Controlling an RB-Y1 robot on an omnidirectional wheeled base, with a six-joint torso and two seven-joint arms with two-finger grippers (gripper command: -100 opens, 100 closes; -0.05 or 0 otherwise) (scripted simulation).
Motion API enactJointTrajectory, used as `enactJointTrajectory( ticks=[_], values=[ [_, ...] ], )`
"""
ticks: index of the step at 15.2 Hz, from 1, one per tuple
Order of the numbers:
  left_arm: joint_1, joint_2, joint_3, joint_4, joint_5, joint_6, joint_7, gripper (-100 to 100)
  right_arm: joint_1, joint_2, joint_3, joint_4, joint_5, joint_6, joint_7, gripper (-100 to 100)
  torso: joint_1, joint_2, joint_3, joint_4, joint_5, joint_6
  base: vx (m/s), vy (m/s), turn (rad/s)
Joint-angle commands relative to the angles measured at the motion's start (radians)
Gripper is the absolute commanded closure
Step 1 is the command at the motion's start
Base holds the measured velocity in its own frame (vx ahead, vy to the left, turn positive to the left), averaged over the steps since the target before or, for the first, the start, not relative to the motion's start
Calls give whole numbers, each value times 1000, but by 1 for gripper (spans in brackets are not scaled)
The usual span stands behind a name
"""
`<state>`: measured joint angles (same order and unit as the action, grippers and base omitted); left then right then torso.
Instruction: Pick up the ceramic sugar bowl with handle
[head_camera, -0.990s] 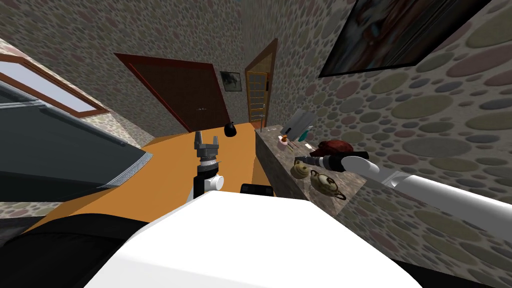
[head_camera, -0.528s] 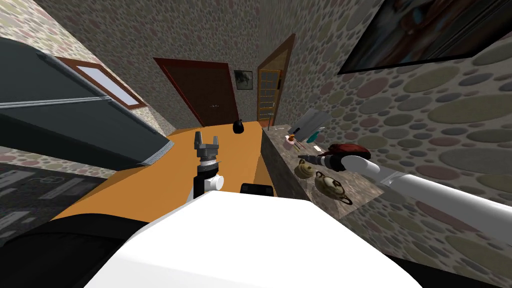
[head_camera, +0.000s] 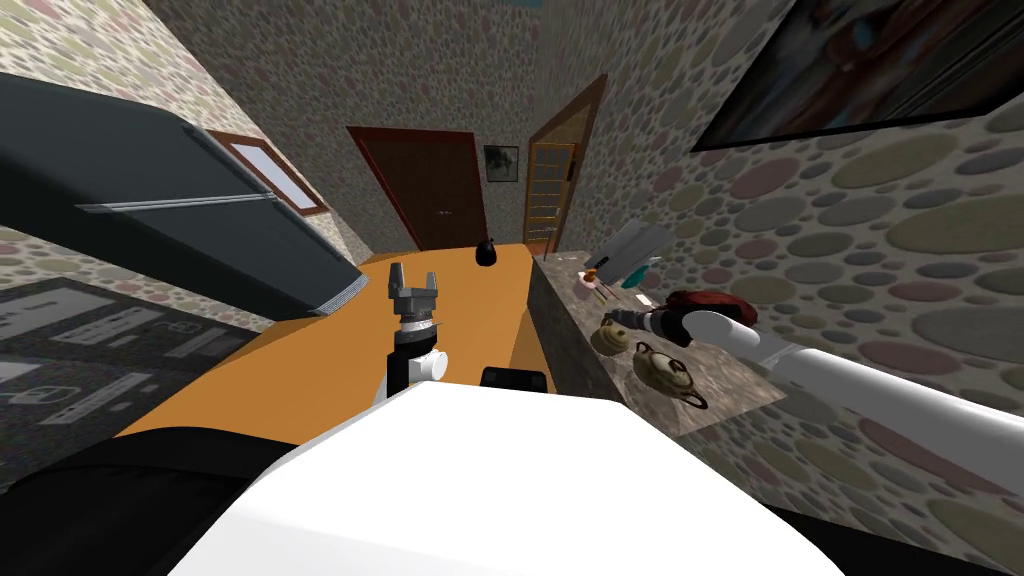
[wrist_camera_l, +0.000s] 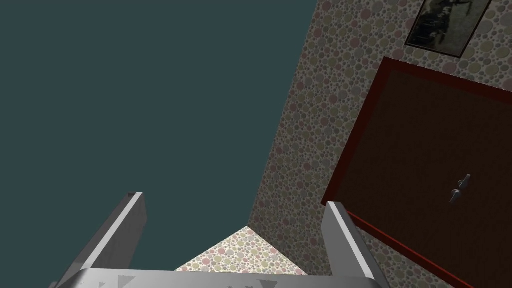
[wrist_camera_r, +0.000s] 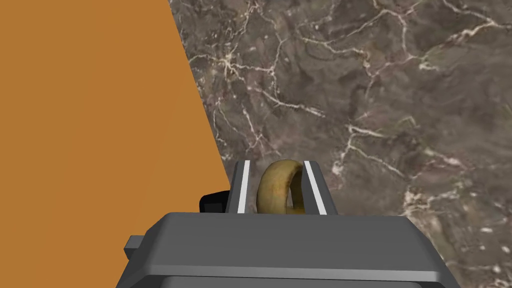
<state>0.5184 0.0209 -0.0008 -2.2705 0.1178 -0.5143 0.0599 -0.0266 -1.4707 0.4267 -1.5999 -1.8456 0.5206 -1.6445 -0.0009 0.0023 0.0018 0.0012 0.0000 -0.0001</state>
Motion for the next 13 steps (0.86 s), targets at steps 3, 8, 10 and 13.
enactJointTrajectory(
  ticks=[3,8,10,13],
  values=[
    [0,0,0,0,0,0,0,0,24,-26,-12,-60,-8,-9,10,100,-1,-2,-1,0,1,2,60,-8,-251],
    [0,0,0,0,0,0,0,0,53,-51,-29,-129,-24,-9,39,100,2,-9,-4,0,2,0,135,17,-247],
    [0,0,0,0,0,0,0,0,72,-68,-40,-174,-34,-9,59,100,2,-8,-3,0,2,0,113,19,-250],
    [1,0,0,0,0,0,0,0,80,-76,-42,-196,-35,-12,59,100,3,-7,-3,1,2,1,116,29,-281]
  ],
)
